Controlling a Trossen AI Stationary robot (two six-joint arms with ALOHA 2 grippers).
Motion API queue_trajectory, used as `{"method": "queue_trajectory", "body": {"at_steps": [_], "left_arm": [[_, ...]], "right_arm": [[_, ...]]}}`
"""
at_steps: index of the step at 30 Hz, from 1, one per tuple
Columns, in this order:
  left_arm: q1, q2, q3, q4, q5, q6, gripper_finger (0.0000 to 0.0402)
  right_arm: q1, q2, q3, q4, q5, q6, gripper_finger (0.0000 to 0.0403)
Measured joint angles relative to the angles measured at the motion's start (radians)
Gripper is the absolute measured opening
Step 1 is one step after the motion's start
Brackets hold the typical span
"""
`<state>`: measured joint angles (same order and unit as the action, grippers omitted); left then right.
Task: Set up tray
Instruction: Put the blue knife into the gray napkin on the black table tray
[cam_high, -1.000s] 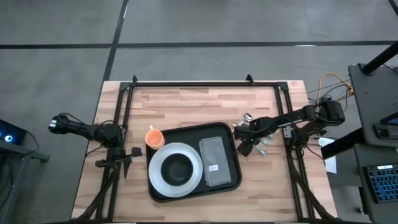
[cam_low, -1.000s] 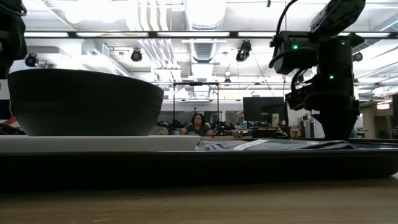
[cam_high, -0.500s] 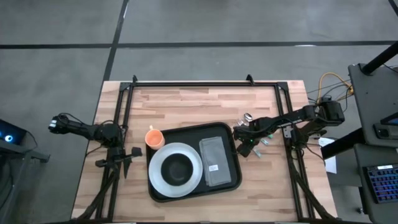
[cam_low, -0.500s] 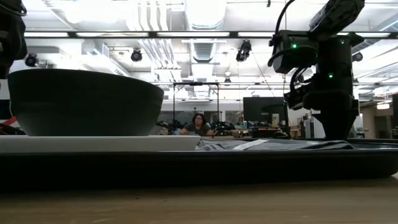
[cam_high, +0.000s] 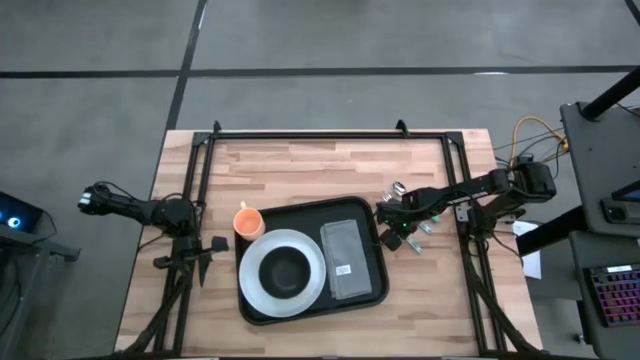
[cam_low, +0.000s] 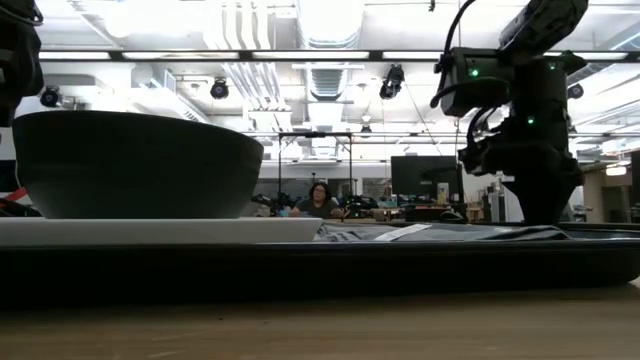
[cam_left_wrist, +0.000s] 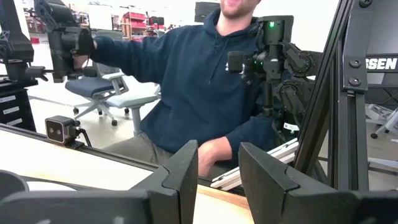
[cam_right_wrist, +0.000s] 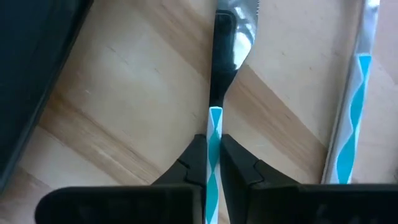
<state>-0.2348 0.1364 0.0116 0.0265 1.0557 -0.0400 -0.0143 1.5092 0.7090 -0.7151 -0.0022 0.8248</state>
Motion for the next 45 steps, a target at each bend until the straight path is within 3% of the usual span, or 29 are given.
{"method": "queue_trajectory", "body": {"at_steps": [15,23,45], "left_arm": [[0.000,0.000,0.000,0.000,0.000,0.000,0.0098],[0.000,0.000,0.000,0.000,0.000,0.000,0.0098],[0.000,0.000,0.000,0.000,0.000,0.000,0.0098]], "right_arm": [[0.018,-0.110,0.005,-0.018,-0.028,0.200,0.0013],[0.102,-0.058,0.154,-0.117,0.008,0.335,0.0013],[0.281,0.439,0.794,-0.319,0.029,0.610,0.0013]]}}
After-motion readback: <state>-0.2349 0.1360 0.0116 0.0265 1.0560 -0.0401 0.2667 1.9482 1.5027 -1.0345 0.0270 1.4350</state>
